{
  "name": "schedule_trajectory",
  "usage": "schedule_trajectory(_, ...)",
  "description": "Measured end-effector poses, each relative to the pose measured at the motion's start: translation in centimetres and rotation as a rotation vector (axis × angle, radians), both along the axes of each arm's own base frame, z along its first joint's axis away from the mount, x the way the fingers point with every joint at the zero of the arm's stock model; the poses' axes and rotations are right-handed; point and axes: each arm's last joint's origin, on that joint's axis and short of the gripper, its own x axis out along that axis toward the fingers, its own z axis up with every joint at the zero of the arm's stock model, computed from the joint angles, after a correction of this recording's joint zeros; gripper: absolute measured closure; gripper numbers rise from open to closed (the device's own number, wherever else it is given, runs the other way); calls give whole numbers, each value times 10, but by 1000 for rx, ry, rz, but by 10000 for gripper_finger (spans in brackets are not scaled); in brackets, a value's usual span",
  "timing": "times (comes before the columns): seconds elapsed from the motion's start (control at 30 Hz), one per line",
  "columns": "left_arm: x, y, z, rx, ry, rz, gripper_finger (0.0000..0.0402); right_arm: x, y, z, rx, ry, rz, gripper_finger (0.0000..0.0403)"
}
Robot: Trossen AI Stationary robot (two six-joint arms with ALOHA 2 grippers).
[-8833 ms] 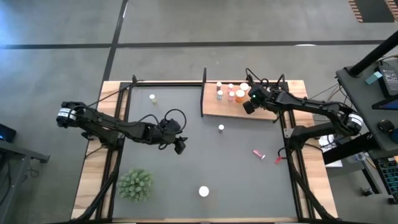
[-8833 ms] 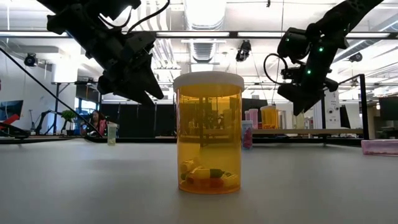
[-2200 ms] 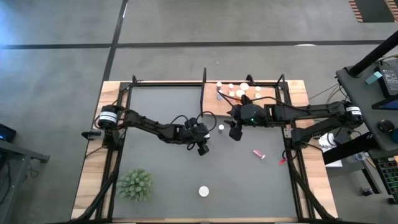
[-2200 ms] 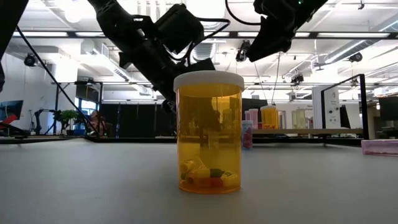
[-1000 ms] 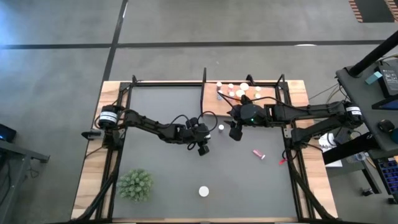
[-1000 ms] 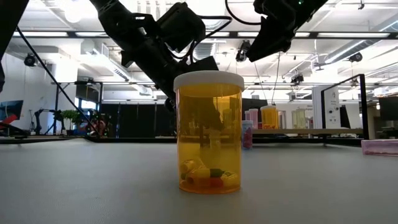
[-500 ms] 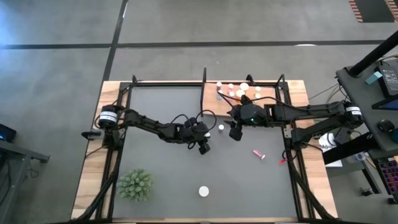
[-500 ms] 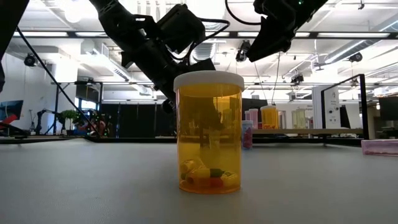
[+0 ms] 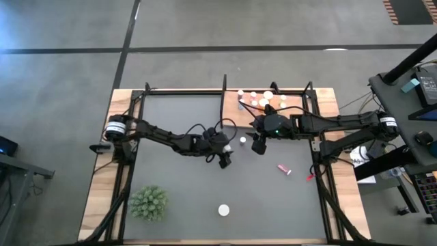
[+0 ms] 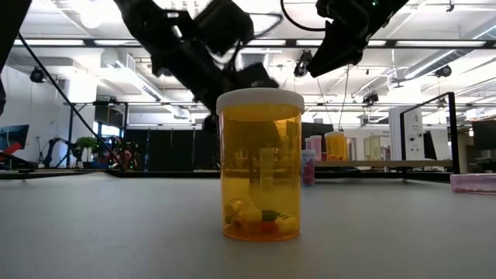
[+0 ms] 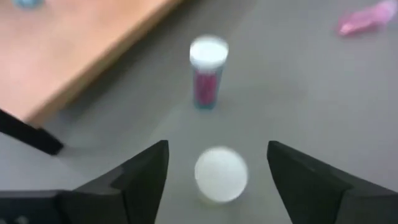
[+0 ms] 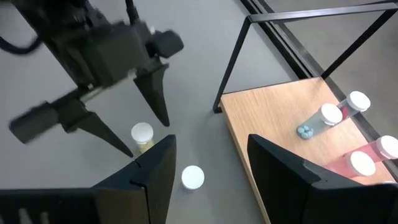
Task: Pick and place medicine bottles onto shelf by color
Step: Put the yellow pill bottle on the shelf aligned with the other yellow pill bottles
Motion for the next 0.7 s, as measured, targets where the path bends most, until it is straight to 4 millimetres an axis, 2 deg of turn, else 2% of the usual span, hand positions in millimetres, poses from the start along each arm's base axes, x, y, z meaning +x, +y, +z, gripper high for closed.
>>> schedule_trajectory(0.13, -6, 0, 19, 31, -24, -28, 139, 0, 0, 0, 1, -2, -1, 213)
schedule_trajectory(0.37, -37, 0, 43, 23, 116, -29, 139, 5, 1, -5, 16, -88, 17, 213)
schedule_trajectory(0.53, -61, -3, 51, -23, 171, 4, 139, 15, 3, -25, 62, -133, 75, 213)
schedule_trajectory(0.7, -80, -9, 52, -55, 156, 14, 139, 32, 6, -55, 64, -83, 105, 213)
